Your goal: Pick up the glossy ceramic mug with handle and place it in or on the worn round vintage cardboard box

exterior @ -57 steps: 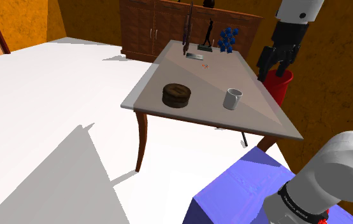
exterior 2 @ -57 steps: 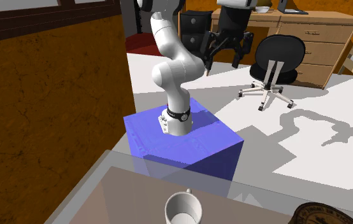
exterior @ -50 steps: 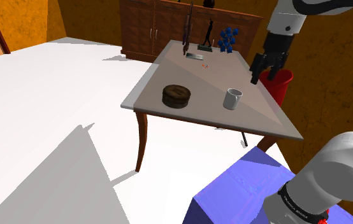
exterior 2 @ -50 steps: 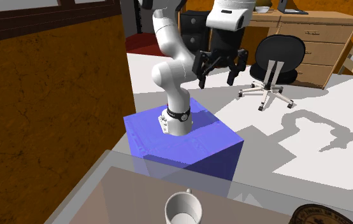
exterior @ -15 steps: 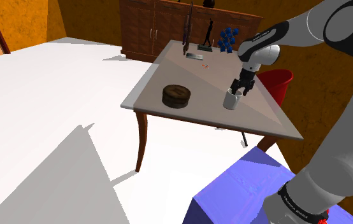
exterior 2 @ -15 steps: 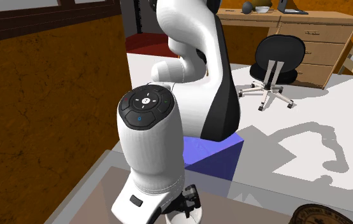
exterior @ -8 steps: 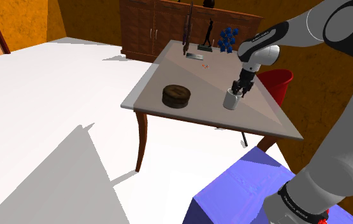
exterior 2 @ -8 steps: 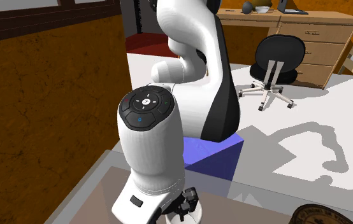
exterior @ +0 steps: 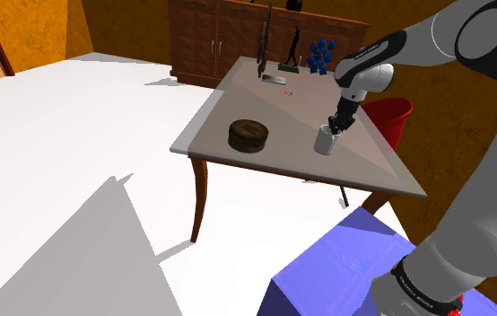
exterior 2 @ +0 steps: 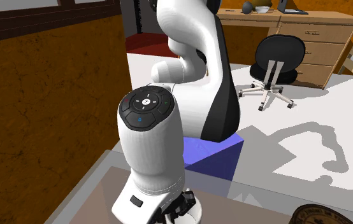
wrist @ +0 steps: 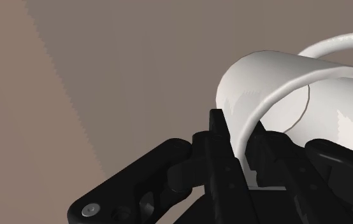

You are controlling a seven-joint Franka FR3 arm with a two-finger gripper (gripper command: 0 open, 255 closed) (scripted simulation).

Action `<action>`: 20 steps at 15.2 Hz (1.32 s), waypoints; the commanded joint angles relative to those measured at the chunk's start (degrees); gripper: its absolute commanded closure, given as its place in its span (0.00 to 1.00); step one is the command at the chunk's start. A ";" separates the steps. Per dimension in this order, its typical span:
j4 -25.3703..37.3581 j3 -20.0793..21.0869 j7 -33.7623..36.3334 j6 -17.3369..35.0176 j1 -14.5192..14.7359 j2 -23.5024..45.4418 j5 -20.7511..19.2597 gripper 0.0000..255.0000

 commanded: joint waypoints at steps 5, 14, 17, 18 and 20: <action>1.29 -0.24 0.73 -2.70 0.20 -1.61 -0.96 1.00; 4.95 -0.54 2.09 -8.97 0.49 -4.56 -2.68 1.00; 6.40 -0.60 2.46 -11.11 0.55 -5.33 -3.12 1.00; 6.91 -0.61 2.57 -11.82 0.57 -5.57 -3.25 1.00; 7.97 -0.64 2.78 -13.26 0.60 -6.00 -3.49 1.00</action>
